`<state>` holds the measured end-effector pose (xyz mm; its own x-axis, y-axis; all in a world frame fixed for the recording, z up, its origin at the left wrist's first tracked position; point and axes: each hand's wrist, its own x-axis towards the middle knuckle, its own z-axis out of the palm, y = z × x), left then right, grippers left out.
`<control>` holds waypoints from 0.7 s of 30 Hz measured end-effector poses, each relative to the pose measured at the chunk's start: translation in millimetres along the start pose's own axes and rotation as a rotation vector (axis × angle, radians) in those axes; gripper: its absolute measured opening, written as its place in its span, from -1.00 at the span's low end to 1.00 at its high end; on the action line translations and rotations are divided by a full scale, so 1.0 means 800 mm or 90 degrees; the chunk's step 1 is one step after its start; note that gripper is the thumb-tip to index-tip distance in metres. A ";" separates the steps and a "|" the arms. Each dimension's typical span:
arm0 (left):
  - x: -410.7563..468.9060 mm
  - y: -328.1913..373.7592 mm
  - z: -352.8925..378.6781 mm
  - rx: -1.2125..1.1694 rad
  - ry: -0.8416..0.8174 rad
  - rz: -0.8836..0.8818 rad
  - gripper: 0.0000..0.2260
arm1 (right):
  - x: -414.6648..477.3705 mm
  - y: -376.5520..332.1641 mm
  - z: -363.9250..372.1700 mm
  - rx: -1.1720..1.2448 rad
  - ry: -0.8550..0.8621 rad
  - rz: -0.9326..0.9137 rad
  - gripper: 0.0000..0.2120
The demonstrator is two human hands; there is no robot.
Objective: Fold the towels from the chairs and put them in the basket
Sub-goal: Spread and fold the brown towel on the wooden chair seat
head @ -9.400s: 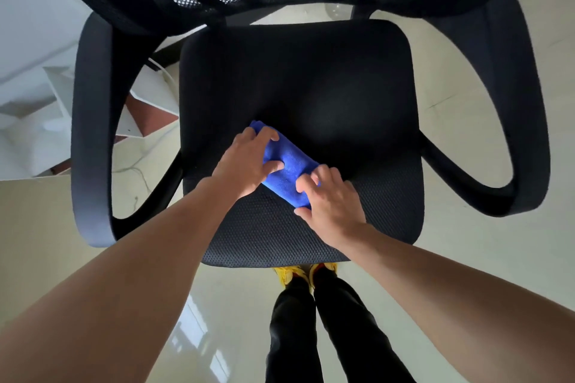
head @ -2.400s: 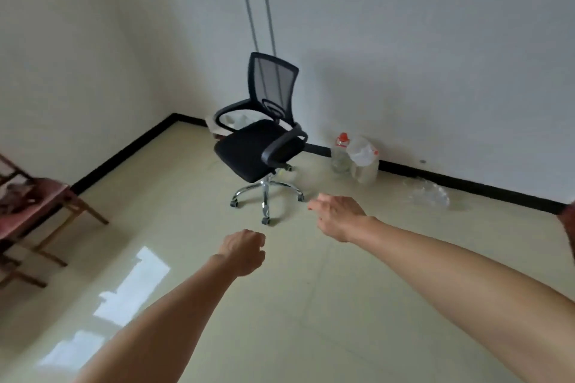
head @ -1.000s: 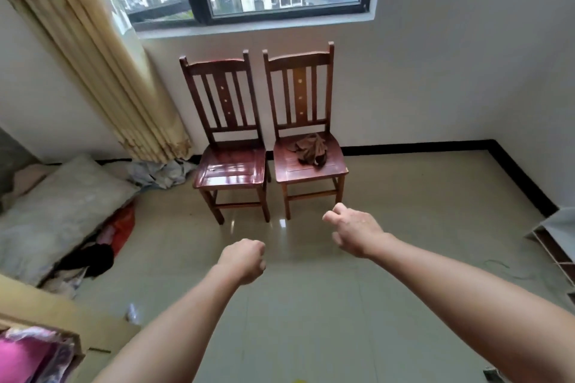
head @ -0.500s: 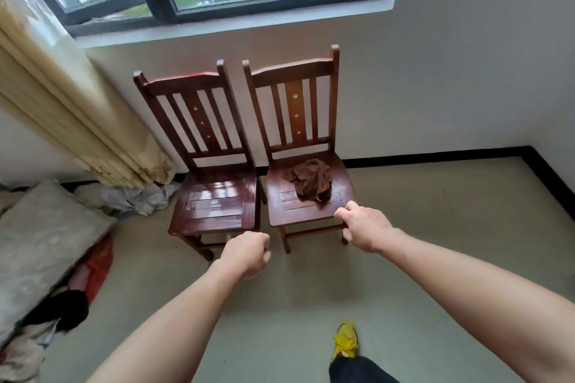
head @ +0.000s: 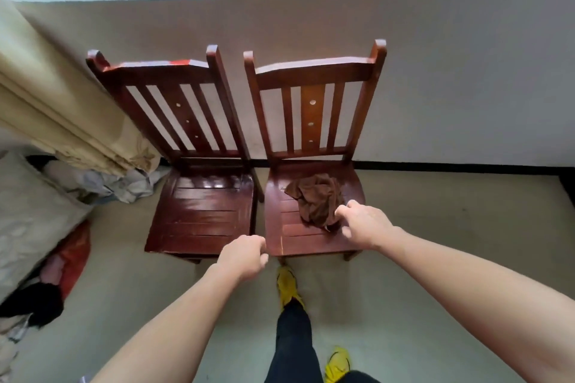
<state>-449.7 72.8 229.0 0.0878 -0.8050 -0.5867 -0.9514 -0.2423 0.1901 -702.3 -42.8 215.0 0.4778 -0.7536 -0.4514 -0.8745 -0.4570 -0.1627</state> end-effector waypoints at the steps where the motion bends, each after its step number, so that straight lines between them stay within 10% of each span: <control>1: 0.030 -0.006 -0.004 -0.002 -0.010 0.003 -0.74 | 0.022 0.005 0.006 0.005 -0.007 0.011 -0.63; 21: 0.342 0.021 0.074 -0.353 -0.163 -0.152 -0.84 | 0.280 0.111 0.107 0.171 -0.094 0.118 -0.61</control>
<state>-459.3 -119.7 24.8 0.1402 -0.5569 -0.8186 -0.6155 -0.6967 0.3686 -679.8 -211.5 24.4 0.3088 -0.7263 -0.6142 -0.9454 -0.1638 -0.2816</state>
